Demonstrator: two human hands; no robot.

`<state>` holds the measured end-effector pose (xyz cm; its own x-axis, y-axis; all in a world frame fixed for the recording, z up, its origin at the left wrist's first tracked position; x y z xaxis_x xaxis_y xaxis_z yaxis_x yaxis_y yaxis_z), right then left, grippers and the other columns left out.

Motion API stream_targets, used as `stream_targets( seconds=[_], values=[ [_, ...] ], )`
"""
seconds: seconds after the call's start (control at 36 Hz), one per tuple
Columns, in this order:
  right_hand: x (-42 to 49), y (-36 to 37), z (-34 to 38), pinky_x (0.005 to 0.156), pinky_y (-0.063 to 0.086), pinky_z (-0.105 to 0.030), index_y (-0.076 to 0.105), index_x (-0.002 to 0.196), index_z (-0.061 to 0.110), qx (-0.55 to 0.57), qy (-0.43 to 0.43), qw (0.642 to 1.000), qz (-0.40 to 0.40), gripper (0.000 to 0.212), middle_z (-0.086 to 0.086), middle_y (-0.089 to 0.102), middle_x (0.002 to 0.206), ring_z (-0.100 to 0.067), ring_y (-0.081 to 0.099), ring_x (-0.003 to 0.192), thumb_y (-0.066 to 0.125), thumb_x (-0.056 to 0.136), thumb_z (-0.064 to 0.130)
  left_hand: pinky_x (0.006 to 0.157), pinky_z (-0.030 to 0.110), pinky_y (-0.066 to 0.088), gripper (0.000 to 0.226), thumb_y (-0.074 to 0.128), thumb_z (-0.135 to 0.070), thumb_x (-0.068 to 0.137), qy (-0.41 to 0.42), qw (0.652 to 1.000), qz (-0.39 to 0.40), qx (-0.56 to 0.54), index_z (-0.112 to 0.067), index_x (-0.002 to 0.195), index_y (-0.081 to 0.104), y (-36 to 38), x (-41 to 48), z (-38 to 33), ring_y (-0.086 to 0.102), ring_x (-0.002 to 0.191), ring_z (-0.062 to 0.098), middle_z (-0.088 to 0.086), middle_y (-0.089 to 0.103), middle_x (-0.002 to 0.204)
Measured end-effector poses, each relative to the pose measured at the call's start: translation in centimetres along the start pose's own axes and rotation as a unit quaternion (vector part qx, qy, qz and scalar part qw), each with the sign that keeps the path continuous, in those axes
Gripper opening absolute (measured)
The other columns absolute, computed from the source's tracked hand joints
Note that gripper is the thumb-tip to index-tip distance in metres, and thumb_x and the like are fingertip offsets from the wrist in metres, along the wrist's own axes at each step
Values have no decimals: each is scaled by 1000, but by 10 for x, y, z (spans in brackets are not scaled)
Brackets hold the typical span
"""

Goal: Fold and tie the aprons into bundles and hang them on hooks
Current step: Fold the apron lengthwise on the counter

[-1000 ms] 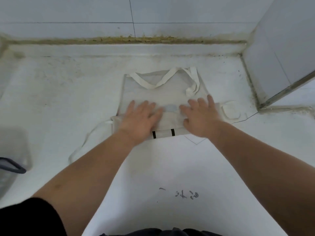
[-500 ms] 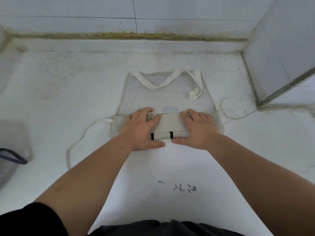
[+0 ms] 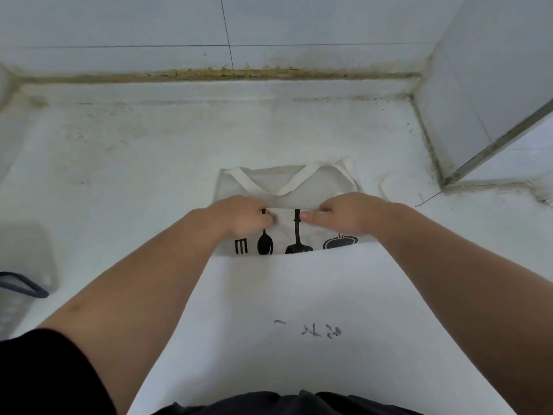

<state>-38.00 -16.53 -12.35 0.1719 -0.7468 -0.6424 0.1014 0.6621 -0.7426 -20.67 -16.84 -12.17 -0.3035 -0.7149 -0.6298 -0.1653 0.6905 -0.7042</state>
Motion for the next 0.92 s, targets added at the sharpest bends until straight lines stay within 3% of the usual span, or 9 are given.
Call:
stream_targets(
  seconds=[0.06, 0.11, 0.22, 0.36, 0.5, 0.58, 0.67, 0.81, 0.92],
  values=[
    [3, -11, 0, 92, 42, -38, 52, 127, 23, -33, 0, 997, -64, 70, 0, 53, 128, -24, 47, 124, 27, 86, 74, 102, 37, 35, 45, 41, -38, 96, 31, 993, -55, 97, -22, 138, 43, -4, 5, 0, 38, 130, 24, 0, 42, 141],
    [7, -21, 2, 86, 39, -37, 47, 131, 24, -94, -12, 988, -123, 59, 2, 51, 132, -24, 46, 125, 25, 93, 64, 108, 40, 25, 58, 36, -47, 97, 41, 978, -91, 183, -29, 150, 19, -4, 9, 4, 25, 140, 22, -4, 21, 155],
    [19, -11, -10, 98, 32, -38, 43, 131, 25, -164, 15, 978, -126, 49, -2, 48, 134, -27, 43, 124, 19, 98, 53, 117, 51, 1, 58, 12, -53, 99, 16, 958, -87, 274, -36, 151, -6, 10, 16, 17, -4, 148, 19, -3, -4, 161],
    [21, 10, -18, 118, 0, -48, 10, 149, 33, -164, 59, 976, -133, 52, -8, 7, 159, -32, 12, 143, 9, 99, 49, 117, 54, -4, 59, 8, -56, 97, -5, 967, -98, 235, -39, 148, -17, 16, 18, 25, -17, 146, 25, -2, -18, 160],
    [26, 3, -21, 117, -6, -52, 6, 151, 30, -146, 72, 978, -133, 57, -8, -3, 160, -32, 5, 145, 13, 98, 50, 112, 47, 11, 72, 26, -66, 91, 12, 968, -103, 229, -40, 150, -5, -2, 29, 23, -1, 145, 26, -1, -3, 160],
    [33, -9, -13, 115, 13, -47, 18, 149, 26, -97, 41, 988, -111, 54, -10, 10, 158, -30, 17, 143, 25, 98, 42, 107, 42, 16, 77, 43, -69, 84, 46, 966, -139, 213, -39, 148, 13, -24, 34, 10, 10, 140, 26, -2, 15, 155],
    [41, -32, -15, 102, 32, -41, 36, 141, 23, -87, 36, 987, -128, 47, -11, 21, 153, -32, 33, 133, 37, 95, 36, 109, 41, 20, 78, 45, -63, 88, 30, 977, -183, 107, -33, 151, 10, -46, 42, 8, 16, 140, 26, -2, 12, 159],
    [46, -74, -37, 117, 7, -45, 10, 150, 23, -113, 152, 954, -231, 68, -14, -14, 157, -39, 0, 143, 41, 90, 15, 118, 38, 17, 71, 42, -44, 99, -70, 938, -280, -193, -19, 154, 5, -83, 58, 45, 11, 147, 25, 8, 4, 161],
    [50, -98, -30, 116, 12, -41, 10, 150, 21, -49, 116, 951, -283, 67, -13, -5, 158, -36, 7, 144, 39, 91, 9, 109, 36, 32, 46, 42, -28, 99, -100, 906, -363, -191, -15, 144, 42, -101, 56, 64, 39, 134, 28, 12, 40, 148]
  ],
)
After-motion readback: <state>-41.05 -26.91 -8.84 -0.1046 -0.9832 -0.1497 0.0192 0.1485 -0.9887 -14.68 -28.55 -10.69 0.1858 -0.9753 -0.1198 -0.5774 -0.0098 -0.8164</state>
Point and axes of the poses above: each hand's wrist, its own x-axis towards the middle knuckle, its own y-axis out of the palm, z = x × y, the point moved 8 cm from there along x, towards the middle knuckle
